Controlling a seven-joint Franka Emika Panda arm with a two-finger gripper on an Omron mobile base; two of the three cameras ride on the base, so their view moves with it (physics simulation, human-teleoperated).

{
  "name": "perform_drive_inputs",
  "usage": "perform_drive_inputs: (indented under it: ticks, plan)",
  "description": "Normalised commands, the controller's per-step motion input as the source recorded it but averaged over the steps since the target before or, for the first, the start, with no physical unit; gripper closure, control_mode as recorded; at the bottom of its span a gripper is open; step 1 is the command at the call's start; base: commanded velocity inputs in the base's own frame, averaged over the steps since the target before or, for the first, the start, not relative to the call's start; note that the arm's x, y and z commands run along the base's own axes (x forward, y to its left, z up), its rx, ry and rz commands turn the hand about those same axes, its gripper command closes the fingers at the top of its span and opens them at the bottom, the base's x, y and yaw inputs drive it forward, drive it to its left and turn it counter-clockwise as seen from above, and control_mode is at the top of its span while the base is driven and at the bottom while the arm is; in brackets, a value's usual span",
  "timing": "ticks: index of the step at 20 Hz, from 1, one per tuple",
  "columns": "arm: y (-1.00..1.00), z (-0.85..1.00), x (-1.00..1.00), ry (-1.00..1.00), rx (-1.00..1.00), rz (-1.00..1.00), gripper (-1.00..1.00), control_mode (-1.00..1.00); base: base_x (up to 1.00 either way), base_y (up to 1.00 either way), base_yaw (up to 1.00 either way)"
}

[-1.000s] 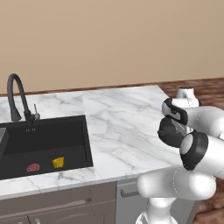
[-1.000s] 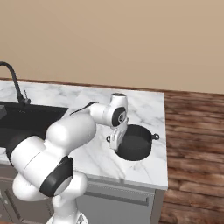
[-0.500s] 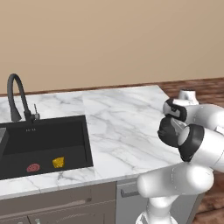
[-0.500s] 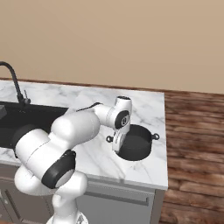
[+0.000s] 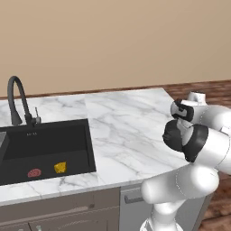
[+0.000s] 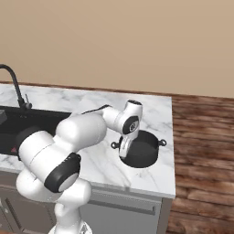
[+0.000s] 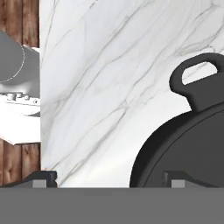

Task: Pick the pot and pot and place them in the sink. Then turn on the water.

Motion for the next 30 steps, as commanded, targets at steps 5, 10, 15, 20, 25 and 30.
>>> perform_drive_inputs:
  ticks: [5,10,15,20,25,30]
  plan:
    - [-0.1,0.0,0.0,-0.11,0.04,0.0,-1.0,-1.0,0.0,0.0,0.0]
    - [-0.05,-0.02,0.0,-0.08,0.0,0.0,-1.0,-1.0,0.0,0.0,0.0]
    - [0.0,-0.25,0.1,0.0,0.0,0.0,-1.0,-1.0,0.0,0.0,0.0]
    - [0.0,-0.28,0.22,0.0,0.0,0.0,-1.0,-1.0,0.0,0.0,0.0]
    - [0.0,-0.2,0.13,0.0,0.0,0.0,-1.0,-1.0,0.0,0.0,0.0]
    - [0.0,-0.27,0.02,0.0,0.0,0.0,-1.0,-1.0,0.0,0.0,0.0]
